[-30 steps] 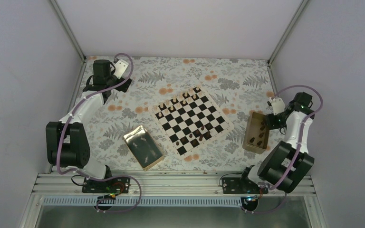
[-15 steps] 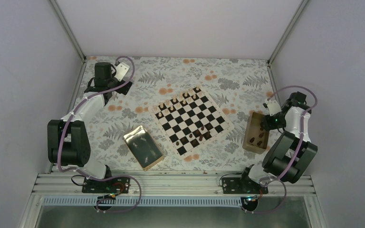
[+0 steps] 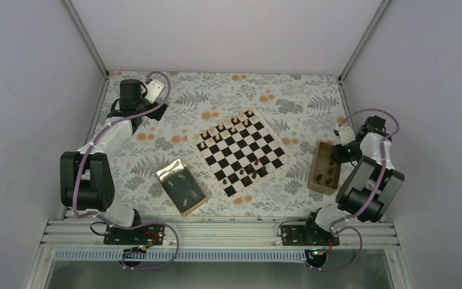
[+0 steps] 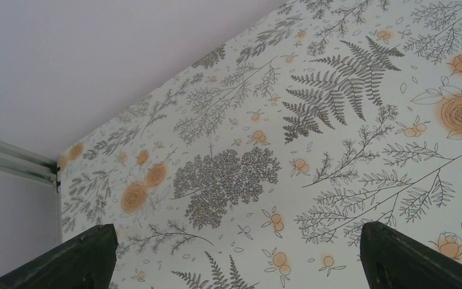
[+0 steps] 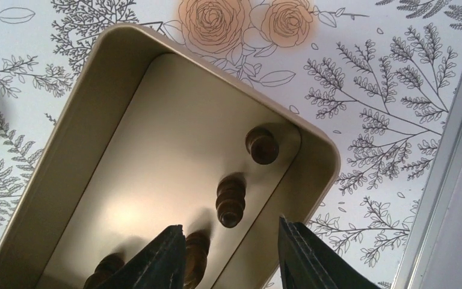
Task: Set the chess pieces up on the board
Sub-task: Pick up the chess piece from the storage box.
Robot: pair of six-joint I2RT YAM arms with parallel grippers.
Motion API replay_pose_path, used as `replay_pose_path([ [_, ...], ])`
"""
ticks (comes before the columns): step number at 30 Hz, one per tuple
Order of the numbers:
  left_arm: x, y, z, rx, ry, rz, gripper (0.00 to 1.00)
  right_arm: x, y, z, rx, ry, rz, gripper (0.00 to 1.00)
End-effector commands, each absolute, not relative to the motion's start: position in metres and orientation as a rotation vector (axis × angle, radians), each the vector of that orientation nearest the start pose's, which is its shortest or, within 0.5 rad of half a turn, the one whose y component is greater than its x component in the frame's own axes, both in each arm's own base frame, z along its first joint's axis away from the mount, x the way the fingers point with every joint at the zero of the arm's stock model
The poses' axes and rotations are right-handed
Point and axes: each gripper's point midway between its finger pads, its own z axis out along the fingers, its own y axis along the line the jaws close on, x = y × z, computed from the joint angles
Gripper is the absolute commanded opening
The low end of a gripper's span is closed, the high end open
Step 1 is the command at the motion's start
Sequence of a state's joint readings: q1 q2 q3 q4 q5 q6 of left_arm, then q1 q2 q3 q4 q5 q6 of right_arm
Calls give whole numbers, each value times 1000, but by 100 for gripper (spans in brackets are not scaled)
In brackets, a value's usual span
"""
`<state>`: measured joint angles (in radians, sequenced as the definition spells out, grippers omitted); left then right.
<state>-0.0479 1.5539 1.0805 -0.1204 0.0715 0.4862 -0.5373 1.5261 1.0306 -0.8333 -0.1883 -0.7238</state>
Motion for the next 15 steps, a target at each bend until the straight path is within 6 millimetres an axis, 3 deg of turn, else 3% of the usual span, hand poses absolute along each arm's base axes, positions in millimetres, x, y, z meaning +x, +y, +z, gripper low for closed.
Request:
replay_pose_path([
  [1, 466, -36, 181, 611, 2070, 172, 100, 286, -132, 66, -274, 2838, 19, 42],
  [9, 465, -34, 177, 608, 2080, 180, 100, 288, -126, 51, -304, 2870, 67, 39],
  [15, 465, -32, 177, 601, 2082, 188, 100, 299, -121, 76, -346, 2786, -9, 41],
])
